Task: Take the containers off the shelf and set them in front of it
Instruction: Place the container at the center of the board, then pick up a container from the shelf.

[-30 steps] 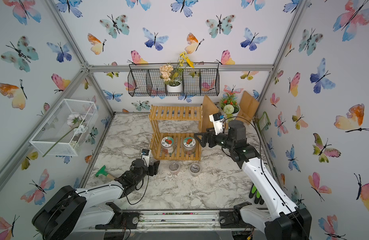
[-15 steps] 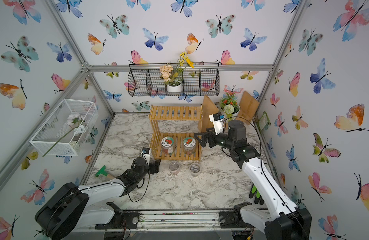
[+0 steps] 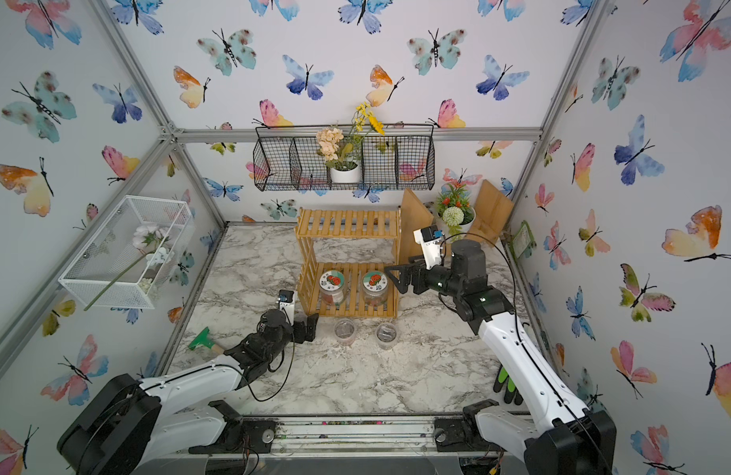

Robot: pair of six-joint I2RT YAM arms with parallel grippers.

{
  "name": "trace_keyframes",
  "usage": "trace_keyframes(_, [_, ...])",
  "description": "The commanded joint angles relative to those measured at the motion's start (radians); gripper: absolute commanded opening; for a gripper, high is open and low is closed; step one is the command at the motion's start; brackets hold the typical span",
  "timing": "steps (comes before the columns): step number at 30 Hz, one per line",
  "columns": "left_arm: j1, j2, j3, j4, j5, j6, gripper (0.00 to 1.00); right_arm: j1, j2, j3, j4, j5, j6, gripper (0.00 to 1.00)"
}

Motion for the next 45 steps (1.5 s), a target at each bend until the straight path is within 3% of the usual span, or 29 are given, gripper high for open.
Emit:
trace_keyframes(1, [0.000, -0.045, 0.031, -0.070, -0.051, 0.007, 0.99, -0.003, -0.020, -0.020, 0.011, -0.011, 0.001, 0.98])
trace_keyframes(10, [0.000, -0.131, 0.140, -0.236, 0.024, 0.055, 0.99, 0.004, -0.008, -0.022, -0.007, 0.001, 0.003, 0.98])
trace_keyframes(16, [0.001, -0.161, 0.247, -0.371, 0.089, 0.101, 0.99, 0.059, -0.003, -0.023, -0.035, 0.083, 0.019, 0.98])
trace_keyframes(22, [0.018, -0.178, 0.330, -0.452, 0.150, 0.145, 0.99, 0.212, 0.011, -0.007, -0.040, 0.267, 0.075, 0.98])
trace_keyframes(26, [0.089, -0.180, 0.367, -0.470, 0.267, 0.144, 0.99, 0.336, 0.056, 0.020, -0.037, 0.412, 0.122, 0.98])
trace_keyframes(38, [0.166, -0.234, 0.434, -0.577, 0.405, 0.112, 0.99, 0.499, 0.231, 0.157, -0.110, 0.722, 0.270, 0.98])
trace_keyframes(45, [0.246, -0.255, 0.410, -0.638, 0.495, 0.125, 0.99, 0.504, 0.358, 0.271, -0.277, 0.792, 0.415, 0.98])
